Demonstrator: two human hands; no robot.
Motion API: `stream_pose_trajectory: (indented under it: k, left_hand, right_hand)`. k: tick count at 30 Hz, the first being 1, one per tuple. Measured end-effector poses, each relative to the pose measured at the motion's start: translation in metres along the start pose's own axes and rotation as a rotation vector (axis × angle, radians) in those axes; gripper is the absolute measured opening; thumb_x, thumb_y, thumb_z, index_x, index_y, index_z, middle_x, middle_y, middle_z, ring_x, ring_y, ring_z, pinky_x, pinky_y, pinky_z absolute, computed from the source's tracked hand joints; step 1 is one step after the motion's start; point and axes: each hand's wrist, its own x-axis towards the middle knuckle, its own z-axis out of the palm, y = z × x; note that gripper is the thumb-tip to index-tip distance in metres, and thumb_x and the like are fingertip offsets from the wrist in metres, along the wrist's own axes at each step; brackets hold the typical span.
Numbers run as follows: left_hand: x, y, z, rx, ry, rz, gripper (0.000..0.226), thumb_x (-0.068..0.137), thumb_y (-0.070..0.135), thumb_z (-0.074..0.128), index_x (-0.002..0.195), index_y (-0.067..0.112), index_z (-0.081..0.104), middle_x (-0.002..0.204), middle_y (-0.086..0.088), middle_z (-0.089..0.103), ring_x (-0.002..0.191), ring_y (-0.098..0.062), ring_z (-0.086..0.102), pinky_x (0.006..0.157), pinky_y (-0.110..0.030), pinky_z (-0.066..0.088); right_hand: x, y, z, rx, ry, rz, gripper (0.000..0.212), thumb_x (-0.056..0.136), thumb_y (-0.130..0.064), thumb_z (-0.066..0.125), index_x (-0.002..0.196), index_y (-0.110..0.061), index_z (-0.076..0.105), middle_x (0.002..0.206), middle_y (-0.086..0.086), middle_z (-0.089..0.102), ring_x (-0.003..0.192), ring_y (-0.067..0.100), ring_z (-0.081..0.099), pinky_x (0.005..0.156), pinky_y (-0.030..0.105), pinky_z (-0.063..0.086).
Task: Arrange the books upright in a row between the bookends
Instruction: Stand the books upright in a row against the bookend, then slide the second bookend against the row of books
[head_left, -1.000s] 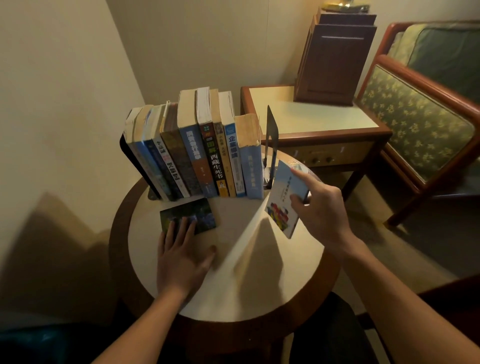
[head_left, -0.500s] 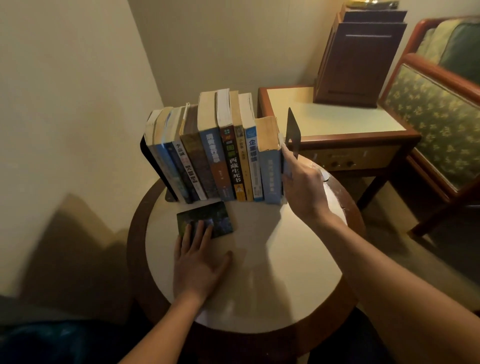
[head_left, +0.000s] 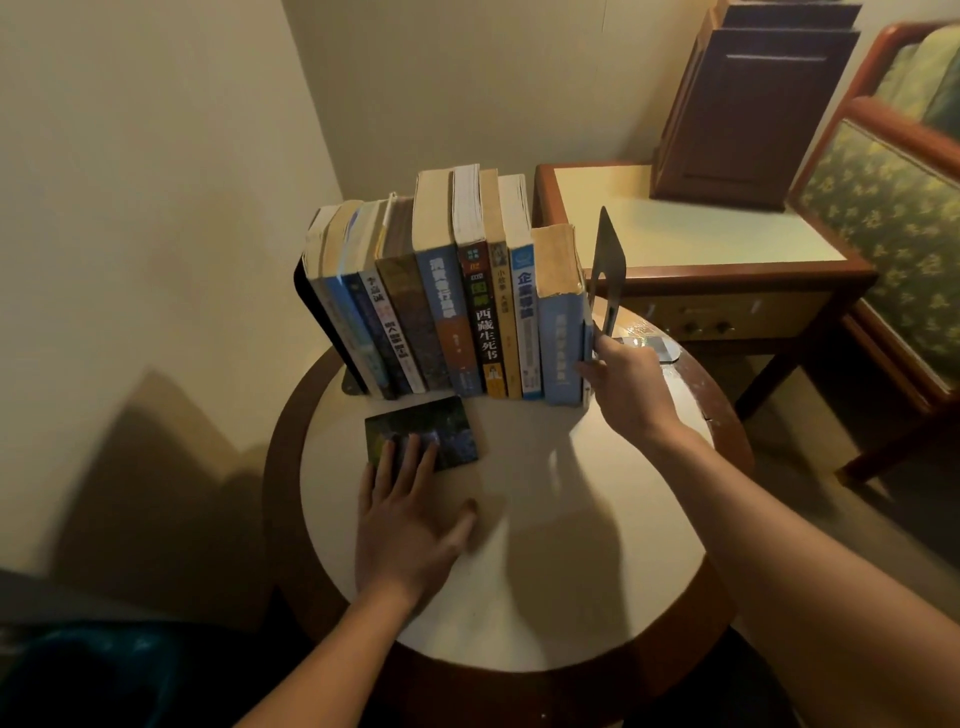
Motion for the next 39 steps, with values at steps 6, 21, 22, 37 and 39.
stream_pose_trajectory:
  k: [6, 21, 22, 37, 39]
  left_hand:
    - [0.001, -0.003, 0.001, 0.070, -0.013, 0.009, 0.092, 0.082, 0.082, 0.033, 0.158, 0.036, 0.010, 0.167, 0.009, -0.005, 0.151, -0.016, -0.021, 0.122, -0.050, -0.012]
    - [0.002, -0.002, 0.000, -0.143, -0.082, -0.056, 0.097, 0.075, 0.084, 0.029, 0.158, 0.039, 0.004, 0.165, 0.014, -0.008, 0.151, -0.011, -0.018, 0.124, -0.036, 0.001]
    - [0.002, -0.001, -0.002, -0.185, -0.093, -0.055, 0.094, 0.074, 0.082, 0.032, 0.156, 0.043, 0.007, 0.164, 0.017, -0.005, 0.152, -0.010, -0.014, 0.122, -0.036, 0.005]
    - [-0.003, 0.001, -0.019, -0.418, -0.184, 0.042, 0.074, 0.084, 0.041, 0.043, 0.155, 0.039, 0.023, 0.160, 0.015, 0.015, 0.146, -0.017, 0.032, 0.117, -0.040, 0.034]
    - [-0.002, 0.000, -0.017, -0.414, -0.197, 0.070, 0.072, 0.086, 0.039, 0.041, 0.155, 0.040, 0.021, 0.157, 0.018, 0.013, 0.149, -0.016, 0.025, 0.121, -0.039, 0.029]
  right_hand:
    - [-0.008, 0.003, 0.003, 0.013, 0.062, 0.037, 0.034, 0.094, -0.012, 0.067, 0.127, -0.006, 0.067, 0.118, 0.014, 0.071, 0.104, 0.031, 0.068, 0.083, 0.043, 0.058]
    - [-0.094, -0.047, 0.078, -0.239, -0.088, 0.095, 0.040, 0.096, -0.050, 0.048, 0.119, -0.021, 0.064, 0.137, 0.003, 0.059, 0.134, 0.031, 0.043, 0.109, 0.048, 0.039]
    - [-0.097, -0.052, 0.081, -0.219, -0.132, 0.117, 0.041, 0.099, -0.051, 0.044, 0.119, -0.022, 0.065, 0.140, 0.003, 0.056, 0.138, 0.032, 0.038, 0.113, 0.049, 0.034]
    - [-0.094, -0.082, 0.078, 0.422, 0.051, 0.207, 0.039, 0.099, -0.018, 0.058, 0.137, -0.017, 0.052, 0.119, 0.000, 0.063, 0.108, 0.014, 0.059, 0.092, 0.031, 0.053]
    - [-0.092, -0.079, 0.073, 0.407, 0.085, 0.163, 0.036, 0.098, -0.014, 0.059, 0.135, -0.019, 0.057, 0.118, 0.001, 0.063, 0.105, 0.013, 0.058, 0.090, 0.031, 0.055]
